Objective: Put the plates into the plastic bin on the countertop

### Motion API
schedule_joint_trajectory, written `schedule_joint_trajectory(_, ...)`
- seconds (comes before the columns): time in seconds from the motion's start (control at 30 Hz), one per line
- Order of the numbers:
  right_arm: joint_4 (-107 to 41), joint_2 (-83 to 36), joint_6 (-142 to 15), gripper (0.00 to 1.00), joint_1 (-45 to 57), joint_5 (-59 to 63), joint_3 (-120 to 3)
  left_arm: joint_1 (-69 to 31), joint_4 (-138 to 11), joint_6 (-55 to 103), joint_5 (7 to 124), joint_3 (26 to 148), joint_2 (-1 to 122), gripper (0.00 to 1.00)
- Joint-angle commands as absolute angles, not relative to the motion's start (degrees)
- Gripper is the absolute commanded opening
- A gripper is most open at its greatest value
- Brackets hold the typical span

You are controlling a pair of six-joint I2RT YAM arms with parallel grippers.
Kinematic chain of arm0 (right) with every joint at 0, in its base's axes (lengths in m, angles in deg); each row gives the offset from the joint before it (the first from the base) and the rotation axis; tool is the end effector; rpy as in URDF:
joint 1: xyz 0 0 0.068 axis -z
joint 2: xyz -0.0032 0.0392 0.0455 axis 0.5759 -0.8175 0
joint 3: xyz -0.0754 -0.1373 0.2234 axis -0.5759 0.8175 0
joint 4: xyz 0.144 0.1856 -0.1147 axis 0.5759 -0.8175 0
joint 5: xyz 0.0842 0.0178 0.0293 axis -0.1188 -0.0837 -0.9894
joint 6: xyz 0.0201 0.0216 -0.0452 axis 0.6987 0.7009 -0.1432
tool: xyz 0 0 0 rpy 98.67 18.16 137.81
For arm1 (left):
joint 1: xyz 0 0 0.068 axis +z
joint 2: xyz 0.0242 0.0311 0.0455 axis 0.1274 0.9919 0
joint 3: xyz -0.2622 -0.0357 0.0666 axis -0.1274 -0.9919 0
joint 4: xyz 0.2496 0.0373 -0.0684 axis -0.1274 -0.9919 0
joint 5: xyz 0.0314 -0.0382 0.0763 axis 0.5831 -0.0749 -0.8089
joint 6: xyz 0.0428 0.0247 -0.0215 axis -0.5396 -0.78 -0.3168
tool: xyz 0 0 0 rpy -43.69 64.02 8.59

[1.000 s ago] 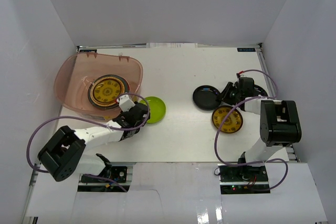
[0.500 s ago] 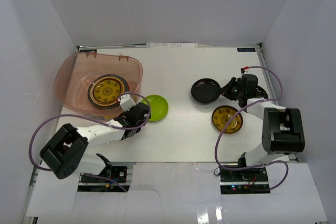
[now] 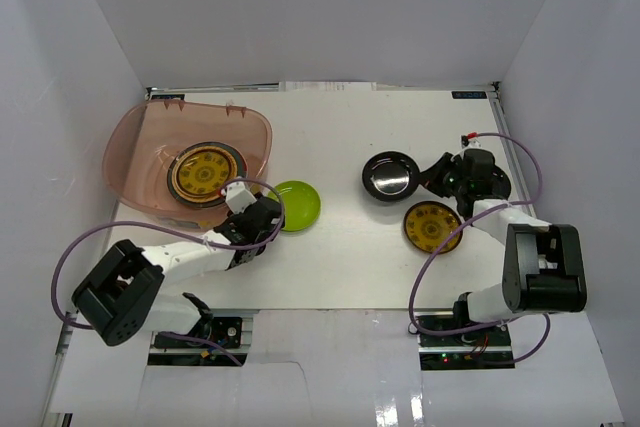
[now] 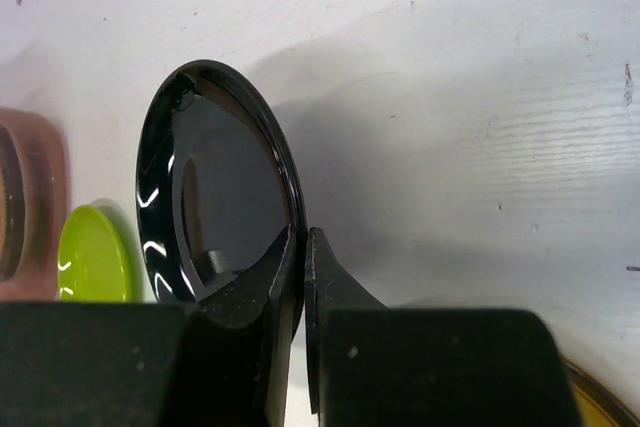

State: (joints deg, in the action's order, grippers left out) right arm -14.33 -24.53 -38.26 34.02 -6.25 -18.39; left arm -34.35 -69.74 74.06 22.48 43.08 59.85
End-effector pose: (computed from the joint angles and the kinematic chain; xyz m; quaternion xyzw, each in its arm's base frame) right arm 0.2903 0.0156 0.1849 0.1578 0.8407 0.2588 0.4487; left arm 0.1836 -0.1362 0.1528 -0.2521 0.8677 -0.0759 0.4217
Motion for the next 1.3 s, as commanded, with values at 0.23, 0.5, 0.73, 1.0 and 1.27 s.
schedule_joint_trajectory(0.23, -10.39, -16.30, -36.90, 0.08, 29.90, -8.37, -15.98, -34.08, -70.43, 76.33, 26.99, 45.22, 70.55, 0.38)
schedule_joint_trajectory(0.5, -11.45, -13.57, -36.72, 0.08, 28.57, -8.63, -16.59, -35.66, -71.74, 78.79, 26.11, 41.53, 68.81, 0.23)
schedule_joint_trajectory(0.73, -12.33, -12.25, -37.16, 0.08, 27.61, -9.16, -16.50, -41.19, -75.25, 78.53, 22.16, 41.87, 61.17, 0.60)
schedule_joint_trajectory(1.0, -13.38, -9.18, -37.69, 0.08, 26.64, -9.86, -14.93, -45.59, -80.54, 81.95, 18.46, 44.34, 59.57, 0.69)
schedule_joint_trajectory(1.27, -13.56, -7.94, -38.65, 0.08, 24.35, -10.48, -12.81, -46.38, -80.28, 92.41, 16.71, 47.14, 67.31, 0.72)
